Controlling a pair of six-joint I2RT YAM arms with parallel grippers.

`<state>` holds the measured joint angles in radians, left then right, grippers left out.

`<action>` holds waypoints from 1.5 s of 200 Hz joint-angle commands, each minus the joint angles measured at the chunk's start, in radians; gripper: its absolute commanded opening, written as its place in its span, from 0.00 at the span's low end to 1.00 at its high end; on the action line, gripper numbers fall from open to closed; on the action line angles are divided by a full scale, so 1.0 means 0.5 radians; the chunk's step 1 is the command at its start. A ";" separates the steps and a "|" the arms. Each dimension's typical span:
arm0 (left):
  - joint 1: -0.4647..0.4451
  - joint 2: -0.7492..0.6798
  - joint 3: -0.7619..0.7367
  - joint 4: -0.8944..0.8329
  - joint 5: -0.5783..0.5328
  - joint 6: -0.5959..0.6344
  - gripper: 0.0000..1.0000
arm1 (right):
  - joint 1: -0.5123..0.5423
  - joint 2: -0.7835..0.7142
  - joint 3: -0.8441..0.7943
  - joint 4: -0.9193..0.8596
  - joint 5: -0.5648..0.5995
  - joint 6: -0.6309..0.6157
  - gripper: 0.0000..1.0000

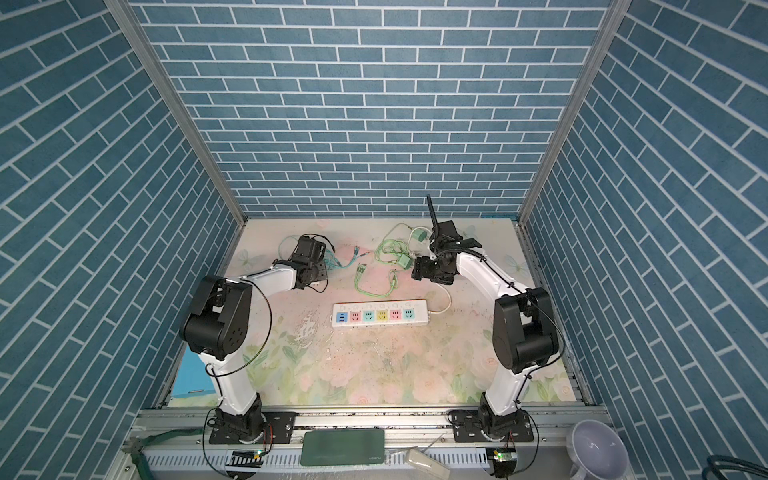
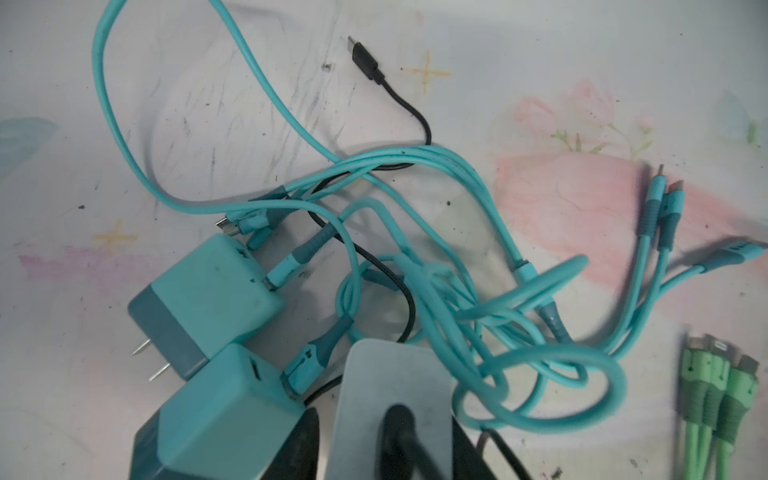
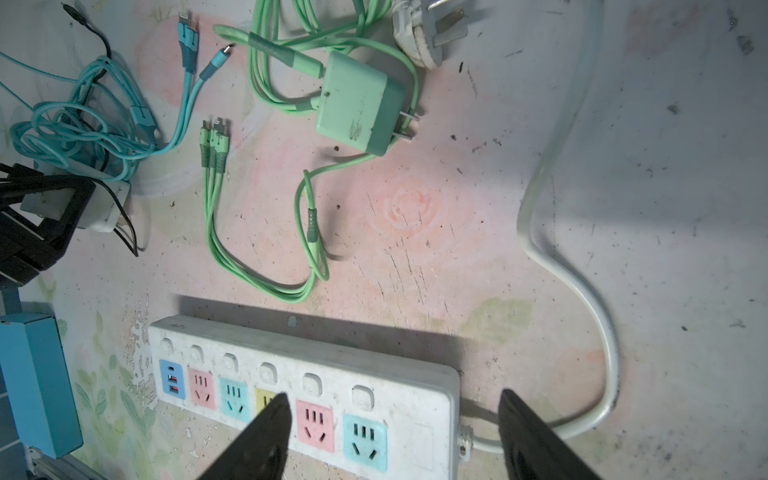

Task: Insert the plug

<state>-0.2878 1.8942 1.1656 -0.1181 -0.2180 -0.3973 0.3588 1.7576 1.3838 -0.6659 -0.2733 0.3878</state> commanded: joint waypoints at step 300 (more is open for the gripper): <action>-0.455 -0.212 1.191 -1.045 0.950 0.750 0.14 | -0.169 -0.638 -0.193 -0.320 0.053 -0.233 0.79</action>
<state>-0.4892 1.7073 1.6745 -0.6205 0.1486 -0.1150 0.2939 1.4803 1.3338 -0.8291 -0.2543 0.3054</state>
